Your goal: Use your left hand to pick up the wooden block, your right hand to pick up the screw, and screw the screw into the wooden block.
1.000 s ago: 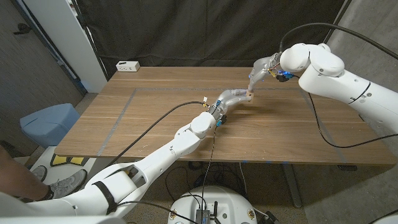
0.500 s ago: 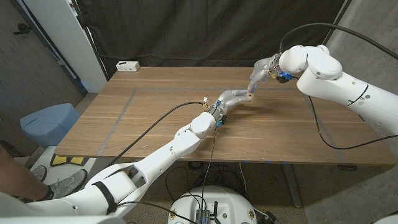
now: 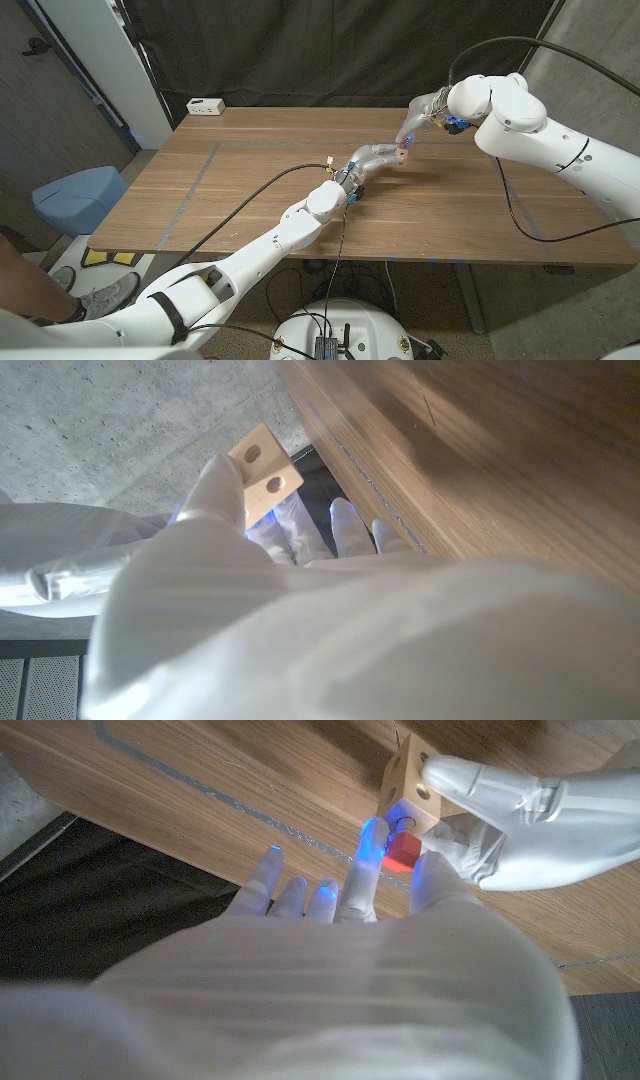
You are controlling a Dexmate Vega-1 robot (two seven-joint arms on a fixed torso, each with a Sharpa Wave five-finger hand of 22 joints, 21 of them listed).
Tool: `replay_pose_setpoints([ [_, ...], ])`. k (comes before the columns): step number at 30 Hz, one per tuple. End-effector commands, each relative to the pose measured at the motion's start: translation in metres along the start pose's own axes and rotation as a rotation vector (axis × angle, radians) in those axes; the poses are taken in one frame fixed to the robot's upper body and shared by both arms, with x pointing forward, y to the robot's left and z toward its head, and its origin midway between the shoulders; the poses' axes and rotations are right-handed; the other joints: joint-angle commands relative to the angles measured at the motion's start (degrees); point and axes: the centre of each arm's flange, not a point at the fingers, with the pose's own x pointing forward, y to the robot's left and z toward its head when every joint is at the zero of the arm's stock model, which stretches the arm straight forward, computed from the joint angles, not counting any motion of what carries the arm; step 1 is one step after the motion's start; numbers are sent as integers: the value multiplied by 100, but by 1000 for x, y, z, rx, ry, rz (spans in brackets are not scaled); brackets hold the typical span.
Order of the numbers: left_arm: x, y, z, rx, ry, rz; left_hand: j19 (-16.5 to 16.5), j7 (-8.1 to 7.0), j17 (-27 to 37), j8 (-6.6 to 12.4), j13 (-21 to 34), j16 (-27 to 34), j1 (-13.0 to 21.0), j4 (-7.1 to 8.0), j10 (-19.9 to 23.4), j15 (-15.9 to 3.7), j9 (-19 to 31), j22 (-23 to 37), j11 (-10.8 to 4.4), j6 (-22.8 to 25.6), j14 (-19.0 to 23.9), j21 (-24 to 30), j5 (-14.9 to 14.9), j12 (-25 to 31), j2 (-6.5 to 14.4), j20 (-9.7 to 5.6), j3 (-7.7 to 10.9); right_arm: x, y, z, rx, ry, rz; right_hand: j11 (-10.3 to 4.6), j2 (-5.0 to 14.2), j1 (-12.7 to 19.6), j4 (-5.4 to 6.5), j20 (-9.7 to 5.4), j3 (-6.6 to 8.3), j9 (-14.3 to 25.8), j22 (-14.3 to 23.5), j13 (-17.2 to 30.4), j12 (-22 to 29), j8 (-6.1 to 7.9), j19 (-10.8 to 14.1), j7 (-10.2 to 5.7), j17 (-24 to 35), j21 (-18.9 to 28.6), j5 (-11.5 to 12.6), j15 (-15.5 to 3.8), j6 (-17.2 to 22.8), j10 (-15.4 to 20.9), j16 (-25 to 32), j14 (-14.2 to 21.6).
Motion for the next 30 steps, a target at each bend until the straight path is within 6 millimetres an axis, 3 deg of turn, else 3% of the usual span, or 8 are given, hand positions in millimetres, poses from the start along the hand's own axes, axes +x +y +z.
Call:
replay_pose_setpoints([
  [1, -2, -1, 1, 1, -2, 5, 2, 59, -3, 46, 82, -22, -6, 13, 45, -372, 22, 23, -8, 86, 45, 37, 26, 35, 68, 24, 59, -1, 3, 2, -9, 13, -2, -8, -6, -121, 18, -19, -58, -20, 26, 9, 11, 51, 68, 1, 2, 2, 45, -25, 141, 100, 3, 98],
  [11, -2, -1, 2, 3, -7, 2, 2, 58, -4, 46, 84, -29, -8, 14, 45, -369, 22, 23, -8, 88, 41, 37, 28, 34, 75, 22, 71, -5, 3, 3, -12, 21, -13, 2, -324, -653, 179, -74, -415, -166, 28, 10, -49, -50, 66, 24, -3, -26, 122, -67, 200, 163, -54, 148],
  [16, 0, -2, 2, 2, -7, -2, 1, 56, -5, 48, 85, -30, -9, 13, 40, -377, 22, 23, -6, 91, 44, 37, 29, 30, 76, 22, 77, -6, 1, 2, -14, 29, -11, 100, -406, -855, 256, -108, -538, -212, 29, 12, -67, -96, 56, 53, 2, -35, 170, -67, 194, 182, -66, 184],
  [21, 0, -1, 1, -1, -5, -2, 2, 62, -4, 49, 86, -30, -16, 17, 39, -373, 21, 23, -4, 93, 45, 36, 29, 29, 77, 23, 78, -6, -1, 2, -24, 38, 0, 148, -453, -973, 301, -113, -613, -240, 30, 14, -85, -156, 57, 90, 4, -37, 210, -66, 114, 178, -84, 191],
  [26, 1, 0, 1, -3, -5, -2, 1, 57, -5, 48, 86, -32, -22, 18, 42, -372, 21, 23, -5, 93, 47, 36, 29, 29, 74, 23, 79, -6, -4, 0, -33, 47, 13, 336, -491, -1059, 329, -39, -694, -268, 29, 22, -112, -288, -71, 107, -3, -77, 305, -10, -125, 149, -139, 176],
  [30, 2, 1, 1, -2, -6, -1, 2, 64, -5, 45, 87, -35, -26, 21, 37, -365, 21, 23, -4, 84, 44, 36, 30, 27, 78, 27, 84, -6, -4, -2, -35, 48, 33, 387, -495, -1071, 330, -1, -717, -234, 28, 27, -144, -328, -113, 138, -6, -82, 348, 26, -256, 71, -164, 162],
])
